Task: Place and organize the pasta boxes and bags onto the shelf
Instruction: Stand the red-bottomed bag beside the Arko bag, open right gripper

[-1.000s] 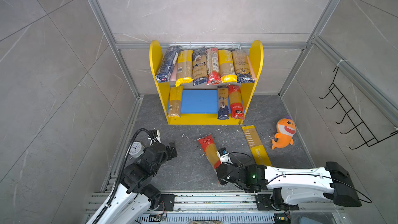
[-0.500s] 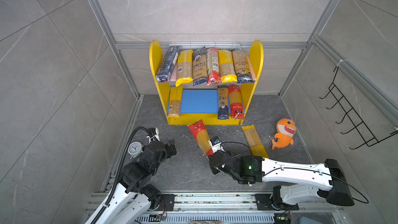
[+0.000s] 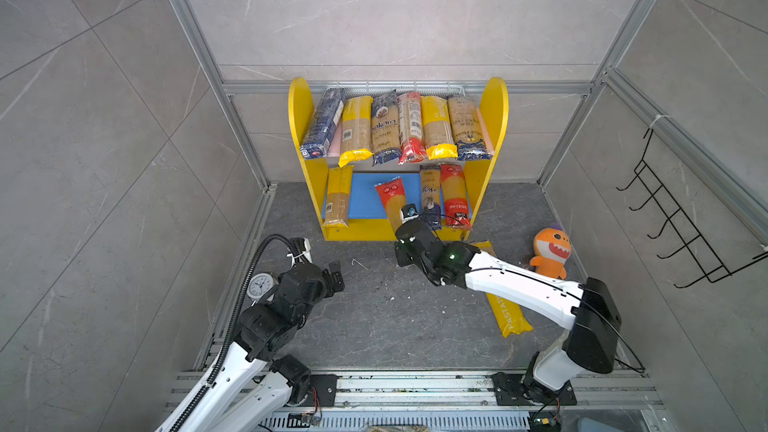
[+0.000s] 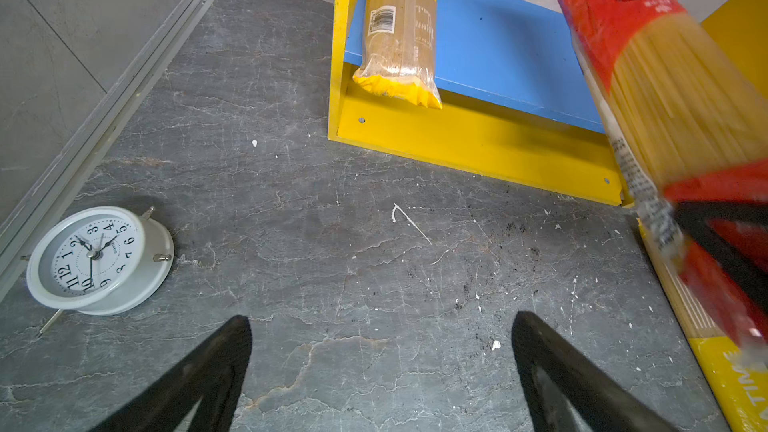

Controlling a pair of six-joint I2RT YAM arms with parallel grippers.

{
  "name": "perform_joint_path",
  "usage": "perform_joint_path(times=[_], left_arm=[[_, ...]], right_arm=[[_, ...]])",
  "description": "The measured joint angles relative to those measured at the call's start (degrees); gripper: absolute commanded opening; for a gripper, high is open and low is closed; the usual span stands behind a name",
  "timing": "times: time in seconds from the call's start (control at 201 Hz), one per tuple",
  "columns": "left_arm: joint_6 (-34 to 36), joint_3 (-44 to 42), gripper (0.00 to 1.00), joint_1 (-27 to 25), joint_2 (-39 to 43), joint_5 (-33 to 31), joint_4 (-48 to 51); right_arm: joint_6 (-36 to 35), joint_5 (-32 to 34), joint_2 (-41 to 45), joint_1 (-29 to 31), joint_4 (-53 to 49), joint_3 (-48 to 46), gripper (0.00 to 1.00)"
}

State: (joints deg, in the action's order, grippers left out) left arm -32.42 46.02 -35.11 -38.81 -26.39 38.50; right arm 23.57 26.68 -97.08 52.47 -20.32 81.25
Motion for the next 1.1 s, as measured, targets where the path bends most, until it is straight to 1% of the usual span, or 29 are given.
perform_joint_path(times=[0.159,0.304,0.364,0.473,0.543,0.563,0.622,0.672,0.737,0.772,0.797,0.822,0.891,0.896,0.911,0.926,1.1], left_arm=[[0.1,0.0,1.00,0.0,-0.7,0.0,-0.6],[0.1,0.0,1.00,0.0,-1.1,0.0,-0.8],[0.2,0.0,1.00,0.0,-1.1,0.0,-0.8],[0.4,0.0,1.00,0.0,-0.7,0.0,-0.7],[0.5,0.0,1.00,0.0,0.2,0.0,-0.6],[0.5,0.0,1.00,0.0,0.4,0.0,-0.6],[0.5,0.0,1.00,0.0,0.9,0.0,-0.6],[0.5,0.0,1.00,0.0,1.2,0.0,-0.6],[0.5,0.0,1.00,0.0,1.5,0.0,-0.6],[0.5,0.0,1.00,0.0,1.4,0.0,-0.6],[0.5,0.0,1.00,0.0,1.4,0.0,-0.6],[0.5,0.0,1.00,0.0,1.4,0.0,-0.6],[0.5,0.0,1.00,0.0,1.4,0.0,-0.4],[0.5,0.0,1.00,0.0,1.4,0.0,-0.4],[0.5,0.0,1.00,0.0,1.4,0.0,-0.3],[0.5,0.0,1.00,0.0,1.5,0.0,-0.3],[0.3,0.0,1.00,0.0,2.7,0.0,0.0]], right_arm=[[-0.9,0.7,-10.1,-4.2,2.1,8.9,0.00],[-0.7,0.7,-18.8,-7.8,1.7,16.5,0.00],[-0.4,0.7,-19.8,-8.5,1.2,18.6,0.00],[0.0,0.7,-19.8,-9.4,1.1,19.1,0.00],[0.3,0.7,-19.8,-10.2,0.5,19.1,0.08],[0.4,0.7,-19.8,-10.4,0.4,19.1,0.13],[0.4,0.5,-19.8,-11.0,0.3,19.1,0.30],[0.5,0.1,-19.8,-11.4,0.3,19.1,0.47],[0.4,-0.2,-19.8,-11.7,0.7,19.2,0.56],[0.6,-0.1,-19.8,-11.8,0.8,19.3,0.70],[0.6,-0.4,-19.8,-11.9,0.9,19.3,0.75],[0.3,-0.6,-19.8,-12.0,1.0,19.3,0.77],[0.3,-1.4,-19.7,-11.9,1.4,19.2,0.79],[0.4,-1.5,-19.7,-11.9,1.4,19.2,0.79],[0.3,-1.7,-19.6,-11.9,1.5,19.2,0.87],[0.4,-1.9,-19.5,-11.9,1.6,19.1,0.90],[0.4,-4.5,-15.6,-11.9,2.2,16.2,0.92]])
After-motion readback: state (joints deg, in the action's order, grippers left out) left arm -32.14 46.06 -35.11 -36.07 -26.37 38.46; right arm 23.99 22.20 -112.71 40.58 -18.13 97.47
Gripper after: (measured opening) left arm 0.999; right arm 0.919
